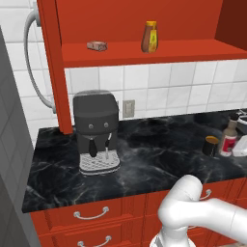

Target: Pick the syrup bottle and honey bottle from the cabinet and place them next to the mug.

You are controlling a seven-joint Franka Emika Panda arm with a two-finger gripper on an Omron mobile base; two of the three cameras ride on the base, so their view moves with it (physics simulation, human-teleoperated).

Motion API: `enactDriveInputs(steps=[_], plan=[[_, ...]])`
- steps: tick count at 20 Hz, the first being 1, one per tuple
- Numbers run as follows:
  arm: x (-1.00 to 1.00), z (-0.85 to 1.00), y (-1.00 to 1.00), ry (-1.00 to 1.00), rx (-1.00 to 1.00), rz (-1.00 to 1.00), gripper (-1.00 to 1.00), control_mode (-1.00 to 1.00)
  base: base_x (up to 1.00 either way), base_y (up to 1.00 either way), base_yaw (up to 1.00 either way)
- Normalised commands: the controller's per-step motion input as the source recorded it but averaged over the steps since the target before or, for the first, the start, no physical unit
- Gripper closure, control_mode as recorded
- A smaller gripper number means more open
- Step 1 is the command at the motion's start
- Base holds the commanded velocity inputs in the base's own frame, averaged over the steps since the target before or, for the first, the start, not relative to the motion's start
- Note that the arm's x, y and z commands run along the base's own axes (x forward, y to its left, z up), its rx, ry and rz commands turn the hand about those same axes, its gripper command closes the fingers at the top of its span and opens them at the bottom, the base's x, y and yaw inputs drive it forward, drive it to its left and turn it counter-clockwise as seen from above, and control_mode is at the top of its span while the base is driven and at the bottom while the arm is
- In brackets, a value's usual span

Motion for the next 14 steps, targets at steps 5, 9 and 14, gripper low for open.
enactDriveInputs(steps=[5,9,14], plan=[[-0.04,-0.11,0.00,-0.15,0.00,0.00,1.00,-1.00,0.00,0.00,0.00],[0.00,0.04,0.00,-0.04,0.00,0.00,1.00,-1.00,0.00,0.00,0.00],[0.00,0.02,0.01,0.00,-0.01,0.00,-1.00,-1.00,0.00,0.00,0.00]])
